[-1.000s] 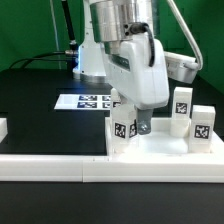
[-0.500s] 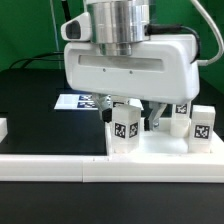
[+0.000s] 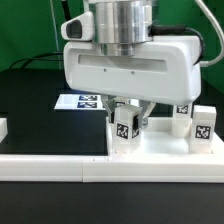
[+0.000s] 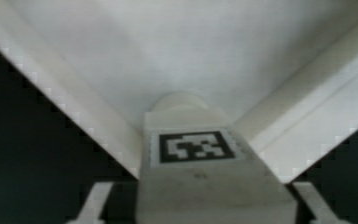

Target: Assemble square table

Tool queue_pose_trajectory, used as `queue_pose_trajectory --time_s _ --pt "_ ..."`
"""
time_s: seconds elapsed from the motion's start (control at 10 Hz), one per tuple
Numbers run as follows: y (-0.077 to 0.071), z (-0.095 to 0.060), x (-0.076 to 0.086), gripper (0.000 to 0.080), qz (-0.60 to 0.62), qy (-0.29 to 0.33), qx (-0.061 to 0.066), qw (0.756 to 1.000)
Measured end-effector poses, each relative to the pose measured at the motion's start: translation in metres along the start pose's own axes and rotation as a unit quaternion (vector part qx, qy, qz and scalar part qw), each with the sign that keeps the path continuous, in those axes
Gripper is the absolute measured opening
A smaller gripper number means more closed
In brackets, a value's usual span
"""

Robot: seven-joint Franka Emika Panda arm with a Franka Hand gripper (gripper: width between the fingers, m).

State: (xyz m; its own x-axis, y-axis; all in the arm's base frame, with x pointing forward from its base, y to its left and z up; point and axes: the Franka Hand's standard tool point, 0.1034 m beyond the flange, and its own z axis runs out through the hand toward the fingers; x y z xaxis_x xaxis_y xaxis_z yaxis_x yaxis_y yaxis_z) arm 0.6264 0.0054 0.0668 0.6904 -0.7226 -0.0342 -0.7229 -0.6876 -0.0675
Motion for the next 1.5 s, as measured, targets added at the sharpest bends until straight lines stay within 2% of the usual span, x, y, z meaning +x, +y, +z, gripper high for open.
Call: queue_pose_trajectory --time_s 0.5,0.8,0.9,1.1,1.3,1.5 --pt "0.0009 0.0004 -0.0002 0.0291 0.158 -0.001 0.000 0.987" --pt "0.0025 0.0007 0.0000 0.0291 0.381 -0.001 -0.004 0.925" --pt "0.0031 0.0008 0.0005 0.0291 0.440 -0.010 0.002 0.898" --pt "0.0013 -0.0011 0.0006 0.0291 0.542 -0.024 0.005 0.840" --pt "0.0027 -0.0017 0.0013 0.0295 0.597 -0.027 0.002 0.802" --pt "0.0053 -0.0014 0.0008 0.0302 0.619 -0.019 -0.002 0.785"
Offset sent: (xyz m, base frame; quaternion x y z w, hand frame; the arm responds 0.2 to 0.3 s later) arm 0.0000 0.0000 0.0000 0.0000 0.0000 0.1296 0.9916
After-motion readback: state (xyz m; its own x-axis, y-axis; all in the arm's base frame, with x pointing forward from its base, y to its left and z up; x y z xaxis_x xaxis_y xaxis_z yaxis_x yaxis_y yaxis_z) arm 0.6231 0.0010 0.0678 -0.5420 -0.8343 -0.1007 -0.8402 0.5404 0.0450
